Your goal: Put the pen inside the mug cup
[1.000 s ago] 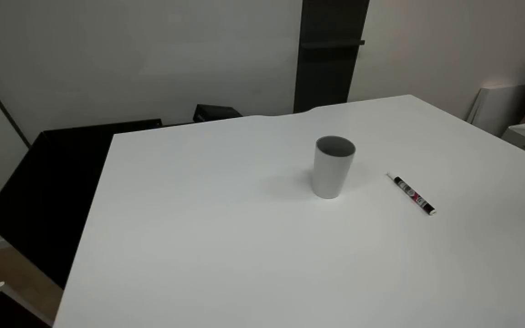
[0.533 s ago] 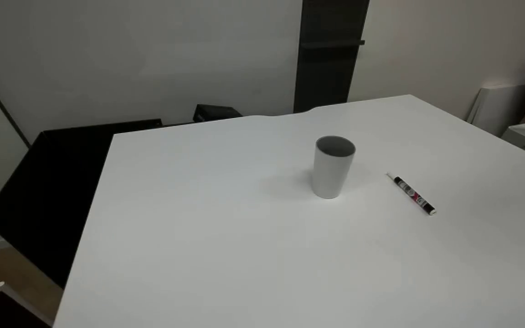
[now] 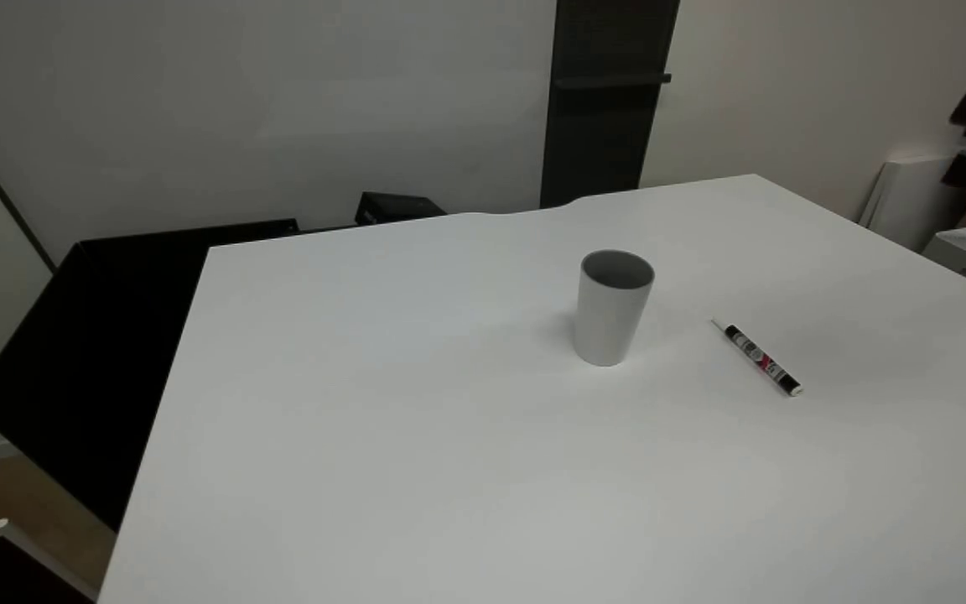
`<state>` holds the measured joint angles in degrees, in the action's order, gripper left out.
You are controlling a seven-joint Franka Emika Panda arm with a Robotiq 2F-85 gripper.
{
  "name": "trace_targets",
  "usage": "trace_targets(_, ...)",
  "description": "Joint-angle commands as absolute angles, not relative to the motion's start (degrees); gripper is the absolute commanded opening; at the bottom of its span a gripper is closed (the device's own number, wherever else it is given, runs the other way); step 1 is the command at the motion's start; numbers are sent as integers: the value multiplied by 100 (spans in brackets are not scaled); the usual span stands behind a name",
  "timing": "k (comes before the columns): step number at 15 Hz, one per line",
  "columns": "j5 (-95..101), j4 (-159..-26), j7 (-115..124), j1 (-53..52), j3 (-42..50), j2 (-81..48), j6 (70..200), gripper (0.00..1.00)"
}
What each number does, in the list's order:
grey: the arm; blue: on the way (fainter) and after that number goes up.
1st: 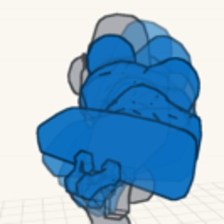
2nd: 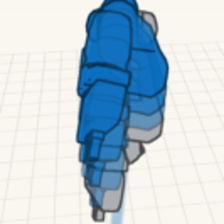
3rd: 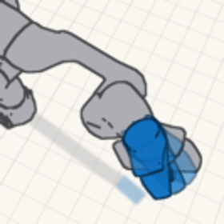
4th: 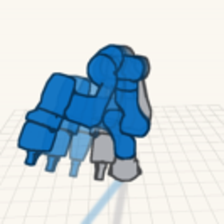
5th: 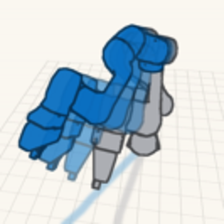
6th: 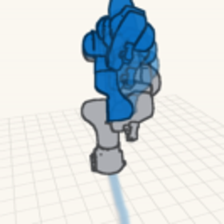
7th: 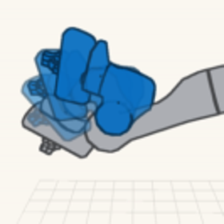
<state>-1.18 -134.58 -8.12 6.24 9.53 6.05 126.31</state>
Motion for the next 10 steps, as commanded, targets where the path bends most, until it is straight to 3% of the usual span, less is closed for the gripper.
trace_targets(1, -159, -12850, -894, 559, 786, -402, 12921, 100)
trace_targets(10, -75, -12367, -676, 505, 451, -1881, 13940, 100)
